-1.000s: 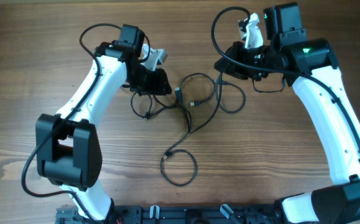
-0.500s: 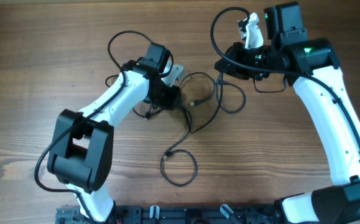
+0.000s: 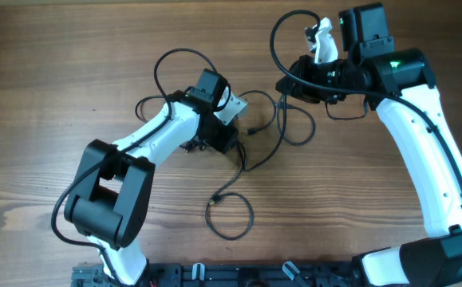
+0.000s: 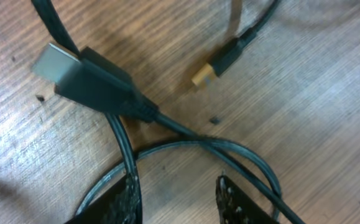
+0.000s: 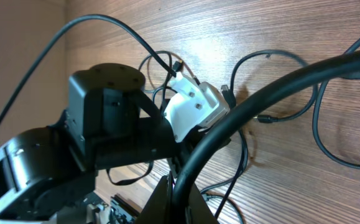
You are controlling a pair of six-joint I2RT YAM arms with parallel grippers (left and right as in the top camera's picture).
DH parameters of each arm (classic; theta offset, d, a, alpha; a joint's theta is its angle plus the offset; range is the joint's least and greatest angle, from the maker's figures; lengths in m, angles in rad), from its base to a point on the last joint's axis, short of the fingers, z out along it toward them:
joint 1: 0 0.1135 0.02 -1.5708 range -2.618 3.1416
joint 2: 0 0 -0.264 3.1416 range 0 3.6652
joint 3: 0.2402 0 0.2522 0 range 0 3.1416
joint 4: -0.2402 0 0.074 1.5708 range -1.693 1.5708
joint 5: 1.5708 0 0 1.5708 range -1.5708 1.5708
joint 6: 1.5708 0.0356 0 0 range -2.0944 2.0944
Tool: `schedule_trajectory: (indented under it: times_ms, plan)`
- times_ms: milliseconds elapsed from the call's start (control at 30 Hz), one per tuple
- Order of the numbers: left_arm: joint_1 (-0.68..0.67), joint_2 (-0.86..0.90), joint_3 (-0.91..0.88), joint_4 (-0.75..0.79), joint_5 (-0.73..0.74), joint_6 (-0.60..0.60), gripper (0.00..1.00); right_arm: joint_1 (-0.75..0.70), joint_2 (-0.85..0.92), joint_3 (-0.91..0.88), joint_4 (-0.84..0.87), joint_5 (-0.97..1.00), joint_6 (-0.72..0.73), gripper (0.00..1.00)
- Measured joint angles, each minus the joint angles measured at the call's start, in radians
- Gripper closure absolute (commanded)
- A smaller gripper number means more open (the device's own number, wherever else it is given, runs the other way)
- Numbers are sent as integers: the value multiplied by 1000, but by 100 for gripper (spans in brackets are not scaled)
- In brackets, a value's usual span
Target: Untangle cables
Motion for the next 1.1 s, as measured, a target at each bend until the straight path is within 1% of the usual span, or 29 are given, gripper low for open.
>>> schedule_trajectory:
  times_ms: [67, 200, 267, 300, 400, 500, 600, 800, 933, 1000, 1100]
  plan:
    - [0, 0, -18, 47, -5, -2, 56, 0, 0, 0, 1, 0, 0, 96]
    - [0, 0, -28, 113, -24, -18, 58, 0, 0, 0, 4, 0, 0, 96]
    - [0, 4, -28, 114, -43, -24, 62, 0, 0, 0, 4, 0, 0, 96]
    - [0, 12, -28, 114, -49, -28, 66, 0, 0, 0, 4, 0, 0, 96]
    - [1, 44, -25, 115, -64, -34, 70, 0, 0, 0, 11, 0, 0, 96]
    - [1, 47, -23, 115, -69, -50, 70, -3, 0, 9, 31, 3, 0, 96]
    - [1, 48, -21, 115, -71, -65, 68, -25, -3, 64, 31, 3, -1, 96]
    - [1, 49, -19, 114, -68, -84, 64, -142, -41, 278, 31, -57, -23, 96]
    - [1, 49, -18, 114, -67, -84, 63, -251, -51, 407, 83, -162, -7, 96]
    - [0, 49, -18, 114, -67, -84, 63, -344, -55, 470, 235, -310, 68, 95]
    - [0, 49, -18, 115, -68, -84, 63, -420, -59, 491, 354, -396, 159, 96]
